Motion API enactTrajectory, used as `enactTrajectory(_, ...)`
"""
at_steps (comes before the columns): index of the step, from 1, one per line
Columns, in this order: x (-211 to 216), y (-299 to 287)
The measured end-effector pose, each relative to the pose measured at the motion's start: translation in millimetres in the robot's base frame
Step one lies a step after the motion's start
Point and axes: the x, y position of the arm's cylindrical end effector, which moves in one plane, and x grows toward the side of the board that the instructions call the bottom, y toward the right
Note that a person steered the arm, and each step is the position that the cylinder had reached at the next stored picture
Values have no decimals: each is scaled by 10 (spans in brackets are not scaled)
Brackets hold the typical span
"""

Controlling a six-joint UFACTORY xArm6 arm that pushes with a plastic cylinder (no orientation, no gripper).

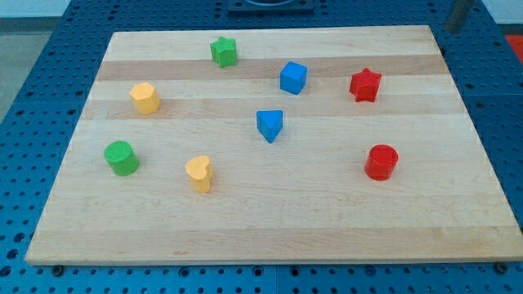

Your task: Point your arm to the blue cube

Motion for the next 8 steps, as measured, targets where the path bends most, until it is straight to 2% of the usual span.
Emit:
enactTrajectory(1,0,0)
enactTrajectory(2,0,-232)
enactTrajectory(3,1,-874)
enactTrajectory(4,1,-906)
enactTrajectory(6,477,-1615)
enactTrajectory(7,512,-1882)
enactTrajectory(8,789,-2663)
